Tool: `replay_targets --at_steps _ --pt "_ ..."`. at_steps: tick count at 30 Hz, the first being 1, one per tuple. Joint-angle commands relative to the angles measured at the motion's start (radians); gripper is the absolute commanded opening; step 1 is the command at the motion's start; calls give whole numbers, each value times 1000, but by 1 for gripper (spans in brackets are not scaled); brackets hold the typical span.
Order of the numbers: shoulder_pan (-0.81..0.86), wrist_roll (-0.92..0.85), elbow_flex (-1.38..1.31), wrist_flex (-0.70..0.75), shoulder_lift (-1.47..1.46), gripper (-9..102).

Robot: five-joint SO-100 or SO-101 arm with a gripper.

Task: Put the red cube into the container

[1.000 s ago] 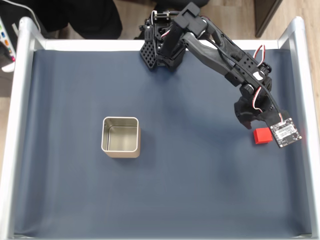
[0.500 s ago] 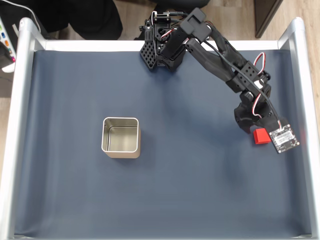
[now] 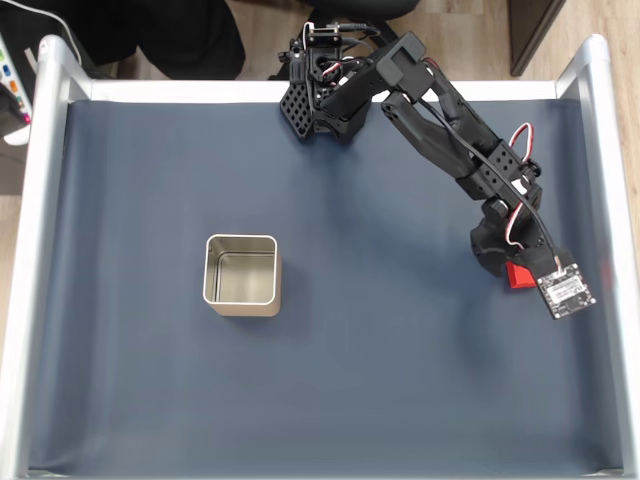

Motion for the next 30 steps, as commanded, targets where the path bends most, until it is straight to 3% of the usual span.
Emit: replay_targets --at_steps 1,18,30 --pt "6 17 -61 -20 9 27" --pt "8 26 -91 -25 -12 20" --pt "12 -15 -83 5 -12 0"
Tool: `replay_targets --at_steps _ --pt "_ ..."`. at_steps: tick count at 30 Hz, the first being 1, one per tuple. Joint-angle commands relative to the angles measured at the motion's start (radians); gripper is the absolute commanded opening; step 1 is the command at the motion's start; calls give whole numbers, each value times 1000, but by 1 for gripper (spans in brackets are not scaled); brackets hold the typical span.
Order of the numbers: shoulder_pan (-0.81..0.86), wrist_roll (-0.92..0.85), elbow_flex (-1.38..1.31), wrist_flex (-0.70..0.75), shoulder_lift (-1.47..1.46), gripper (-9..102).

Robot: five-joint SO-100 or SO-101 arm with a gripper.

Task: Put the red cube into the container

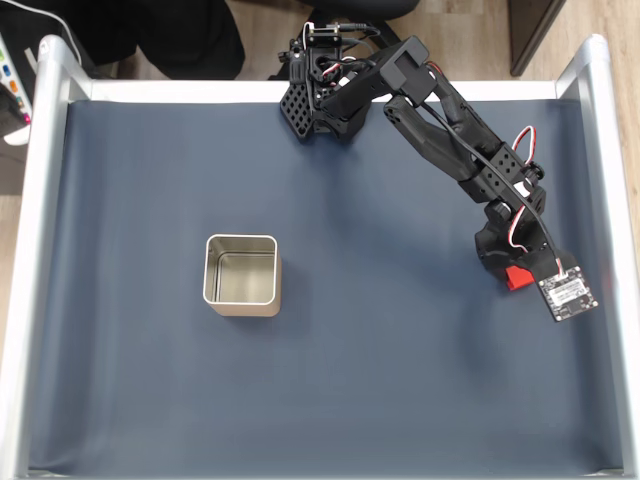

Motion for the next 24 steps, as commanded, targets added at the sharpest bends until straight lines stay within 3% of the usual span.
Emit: replay_targets --at_steps 1,12,24 --pt "15 -23 -49 15 9 0" --pt "84 -100 -60 183 126 0" --pt "319 -103 17 413 453 0"
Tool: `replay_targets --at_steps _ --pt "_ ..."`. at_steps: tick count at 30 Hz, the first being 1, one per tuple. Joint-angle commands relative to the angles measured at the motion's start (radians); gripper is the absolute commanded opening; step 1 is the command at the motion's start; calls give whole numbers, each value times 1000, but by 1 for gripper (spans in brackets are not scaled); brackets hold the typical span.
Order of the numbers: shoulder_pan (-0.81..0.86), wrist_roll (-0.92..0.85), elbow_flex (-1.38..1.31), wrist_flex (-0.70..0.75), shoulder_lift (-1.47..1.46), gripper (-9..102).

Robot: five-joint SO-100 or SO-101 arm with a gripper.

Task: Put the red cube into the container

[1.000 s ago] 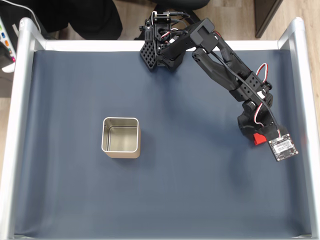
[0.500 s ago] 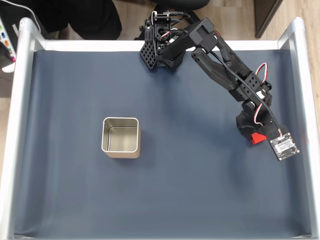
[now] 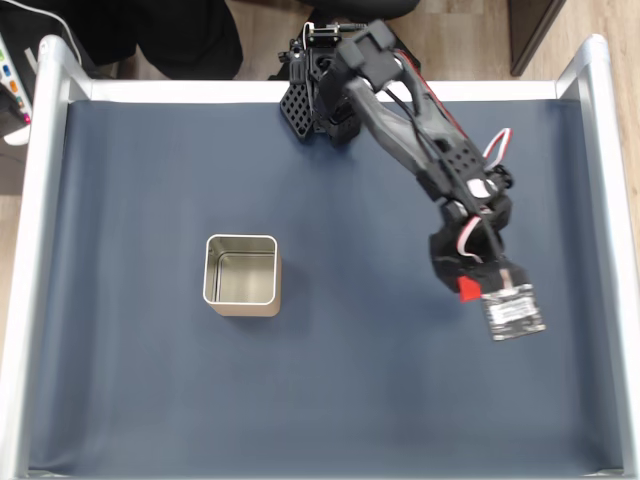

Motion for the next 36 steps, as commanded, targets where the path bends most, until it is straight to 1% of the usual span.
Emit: replay_targets --at_steps 1,9,16,22,26,30,36 --pt "67 -2 20 43 149 0" --pt "318 -29 172 92 410 0" --pt "594 -156 245 95 558 0" --pt "784 -235 279 89 618 0" --pt "865 -261 321 58 641 0" --pt "904 -270 388 5 657 0" --pt "942 -268 500 -124 650 0"
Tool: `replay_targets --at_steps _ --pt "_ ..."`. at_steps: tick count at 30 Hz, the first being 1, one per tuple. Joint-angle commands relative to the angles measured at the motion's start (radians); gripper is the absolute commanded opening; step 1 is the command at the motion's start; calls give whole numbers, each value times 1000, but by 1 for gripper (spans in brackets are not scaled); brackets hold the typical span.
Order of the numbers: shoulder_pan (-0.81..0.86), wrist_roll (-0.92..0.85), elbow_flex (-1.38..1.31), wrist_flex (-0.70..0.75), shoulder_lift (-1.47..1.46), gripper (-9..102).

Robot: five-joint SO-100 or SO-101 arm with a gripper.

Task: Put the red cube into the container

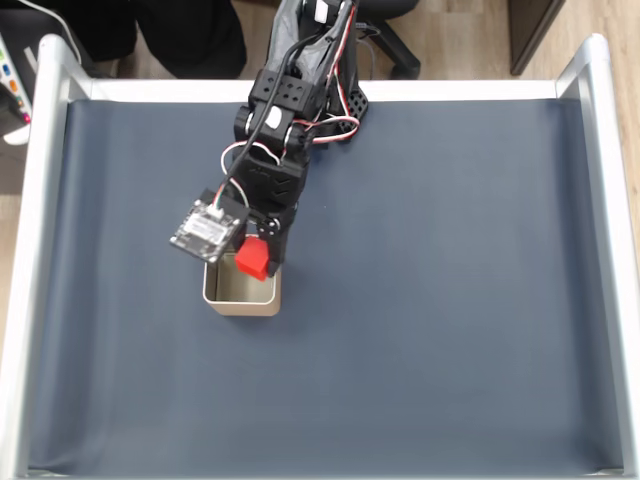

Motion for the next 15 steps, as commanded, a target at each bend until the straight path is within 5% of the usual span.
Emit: replay_targets --at_steps 1,15 --pt "21 -6 14 -60 21 0" --pt "101 -20 124 -281 -112 0"
